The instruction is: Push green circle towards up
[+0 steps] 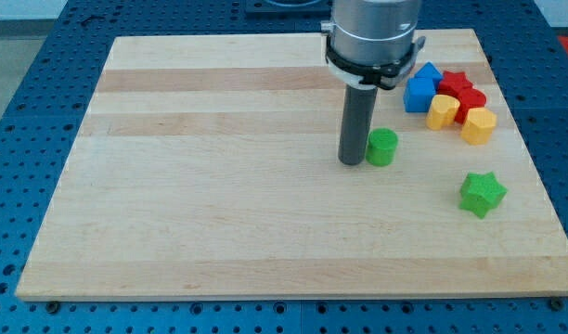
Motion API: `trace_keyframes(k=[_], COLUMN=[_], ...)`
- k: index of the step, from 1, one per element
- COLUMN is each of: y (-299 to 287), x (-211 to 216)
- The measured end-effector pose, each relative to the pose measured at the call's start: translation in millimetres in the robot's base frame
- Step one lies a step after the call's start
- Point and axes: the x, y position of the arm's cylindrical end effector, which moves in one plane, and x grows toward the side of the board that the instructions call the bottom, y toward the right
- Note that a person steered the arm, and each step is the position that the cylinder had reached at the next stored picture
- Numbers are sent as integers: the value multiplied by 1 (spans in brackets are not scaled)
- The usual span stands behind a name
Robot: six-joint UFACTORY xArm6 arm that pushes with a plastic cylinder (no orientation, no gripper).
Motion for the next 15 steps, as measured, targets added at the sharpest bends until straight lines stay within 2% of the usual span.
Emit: trace_keyframes(k=[2, 4, 5, 7, 8, 9, 13, 15], y=[-10, 5, 5, 23, 39, 39, 17, 22], x=[24, 3, 6, 36, 30, 5, -60, -26])
